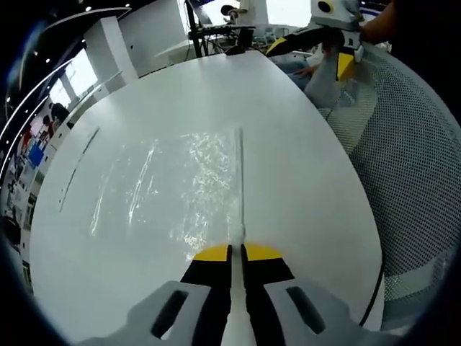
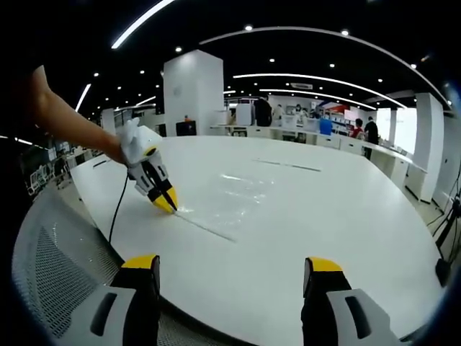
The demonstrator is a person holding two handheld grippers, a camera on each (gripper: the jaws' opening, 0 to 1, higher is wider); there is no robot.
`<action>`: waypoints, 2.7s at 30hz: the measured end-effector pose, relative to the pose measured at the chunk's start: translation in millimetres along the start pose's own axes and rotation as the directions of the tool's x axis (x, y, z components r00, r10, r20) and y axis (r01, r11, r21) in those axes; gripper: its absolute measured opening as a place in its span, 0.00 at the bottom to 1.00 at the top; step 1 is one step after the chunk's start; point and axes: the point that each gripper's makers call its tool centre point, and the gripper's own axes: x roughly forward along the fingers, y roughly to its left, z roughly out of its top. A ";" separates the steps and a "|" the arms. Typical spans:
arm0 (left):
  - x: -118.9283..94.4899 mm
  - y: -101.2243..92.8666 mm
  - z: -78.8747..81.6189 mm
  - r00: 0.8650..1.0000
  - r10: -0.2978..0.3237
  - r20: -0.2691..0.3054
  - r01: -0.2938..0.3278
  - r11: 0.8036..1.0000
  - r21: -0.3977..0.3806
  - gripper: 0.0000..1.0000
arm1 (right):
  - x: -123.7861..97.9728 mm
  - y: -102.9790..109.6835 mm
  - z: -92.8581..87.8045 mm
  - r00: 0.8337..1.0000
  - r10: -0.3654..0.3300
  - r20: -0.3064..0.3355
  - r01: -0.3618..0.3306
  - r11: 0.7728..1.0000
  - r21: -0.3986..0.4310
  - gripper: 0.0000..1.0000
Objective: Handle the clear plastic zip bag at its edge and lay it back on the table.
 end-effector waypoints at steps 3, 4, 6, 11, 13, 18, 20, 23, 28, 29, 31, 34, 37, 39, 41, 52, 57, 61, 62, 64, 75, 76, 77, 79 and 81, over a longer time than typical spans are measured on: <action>0.0 -0.1 0.7 1.000 -0.009 -0.004 0.009 1.000 -0.018 0.02 | 0.0 -0.2 -0.6 1.000 0.000 -0.003 0.000 1.000 -0.002 0.81; -0.1 -0.4 0.9 1.000 -0.012 -0.006 0.012 1.000 -0.024 0.02 | 0.1 -0.5 -1.1 1.000 -0.001 -0.004 0.001 1.000 -0.002 0.81; 0.2 -0.1 0.4 1.000 -0.016 -0.011 0.015 0.999 -0.034 0.02 | 0.1 -0.6 -1.3 1.000 -0.002 -0.006 0.002 1.000 -0.002 0.81; -0.1 2.8 0.9 1.000 -0.018 -0.011 0.017 0.997 -0.080 0.00 | 0.2 -0.8 -3.8 1.000 -0.001 -0.021 0.000 1.000 -0.006 0.80; -0.2 3.5 0.9 1.000 -0.017 -0.015 0.015 0.996 -0.092 0.00 | 0.3 0.1 -4.2 1.000 0.003 -0.026 -0.003 1.000 -0.012 0.79; -1.0 2.6 2.6 1.000 -0.008 -0.022 0.006 0.995 -0.100 0.00 | 0.2 0.0 -6.1 0.999 0.002 -0.039 -0.004 0.999 -0.033 0.78; -1.8 1.8 3.9 1.000 -0.008 -0.021 0.005 0.995 -0.100 0.00 | 0.0 0.8 -6.1 0.999 0.003 -0.046 -0.005 0.999 -0.048 0.78; -3.2 0.6 4.7 1.000 -0.009 -0.025 0.006 0.995 -0.098 0.00 | 0.4 1.8 -12.2 0.996 0.006 -0.088 -0.013 0.997 -0.075 0.77; -5.7 -1.8 4.6 0.999 -0.005 -0.036 0.001 0.995 -0.102 0.00 | -0.4 2.8 -11.3 0.994 0.013 -0.108 -0.025 0.993 -0.113 0.72; -6.0 -3.4 4.6 0.999 -0.009 -0.040 0.005 0.995 -0.103 0.00 | -0.3 2.4 -9.8 0.994 0.011 -0.112 -0.025 0.992 -0.123 0.72; -7.4 -6.3 5.6 0.999 -0.006 -0.046 0.002 0.997 -0.083 0.00 | 0.0 3.0 -5.8 0.993 0.016 -0.114 -0.032 0.990 -0.139 0.70; -12.1 -9.6 10.7 0.999 0.000 -0.039 -0.003 0.997 -0.079 0.00 | -3.1 5.3 -5.1 0.991 0.027 -0.129 -0.047 0.987 -0.154 0.67; -17.5 -11.8 14.3 0.999 0.004 -0.033 -0.006 0.998 -0.070 0.00 | -3.5 8.9 3.1 0.992 0.038 -0.122 -0.059 0.983 -0.175 0.65; -21.2 -13.6 16.0 1.000 0.008 -0.030 -0.010 0.998 -0.065 0.00 | -2.1 12.3 11.0 0.992 0.047 -0.118 -0.069 0.979 -0.194 0.63; -24.5 -15.9 17.2 1.000 0.010 -0.028 -0.011 0.998 -0.063 0.00 | 0.2 16.2 19.2 0.992 0.058 -0.110 -0.080 0.975 -0.206 0.63; -40.3 -27.0 22.7 0.999 0.035 -0.017 -0.036 0.997 -0.066 0.00 | 16.8 40.3 46.5 0.980 0.150 -0.129 -0.183 0.938 -0.294 0.50; -47.5 -31.6 29.3 0.999 0.045 -0.003 -0.045 0.997 -0.068 0.00 | 25.3 47.2 51.8 0.976 0.179 -0.127 -0.211 0.923 -0.320 0.48; -52.0 -34.6 34.0 0.998 0.059 0.008 -0.058 0.996 -0.067 0.00 | 30.2 53.3 53.9 0.971 0.203 -0.127 -0.235 0.912 -0.335 0.45; -53.4 -35.7 35.4 0.998 0.064 0.012 -0.063 0.996 -0.067 0.00 | 31.3 54.9 53.9 0.969 0.210 -0.130 -0.243 0.909 -0.339 0.43; -55.1 -37.3 37.1 0.998 0.067 0.015 -0.066 0.996 -0.067 0.00 | 33.7 57.9 54.0 0.966 0.222 -0.135 -0.256 0.900 -0.352 0.41; -64.7 -48.2 51.1 0.996 0.078 0.033 -0.077 0.996 -0.049 0.00 | 47.2 69.1 55.1 0.951 0.269 -0.155 -0.309 0.869 -0.387 0.31; -65.2 -48.3 51.8 0.996 0.079 0.034 -0.077 0.996 -0.049 0.00 | 48.6 70.2 54.1 0.948 0.274 -0.161 -0.316 0.864 -0.392 0.31; -65.5 -48.5 52.2 0.996 0.079 0.035 -0.077 0.996 -0.049 0.00 | 49.7 70.8 53.4 0.947 0.275 -0.166 -0.319 0.861 -0.396 0.31; -66.6 -49.6 53.4 0.996 0.079 0.036 -0.077 0.996 -0.044 0.00 | 51.3 72.4 53.4 0.944 0.281 -0.170 -0.327 0.857 -0.399 0.29; -67.8 -50.5 55.1 0.996 0.078 0.040 -0.076 0.996 -0.042 0.00 | 53.2 74.6 53.9 0.942 0.289 -0.171 -0.335 0.853 -0.400 0.27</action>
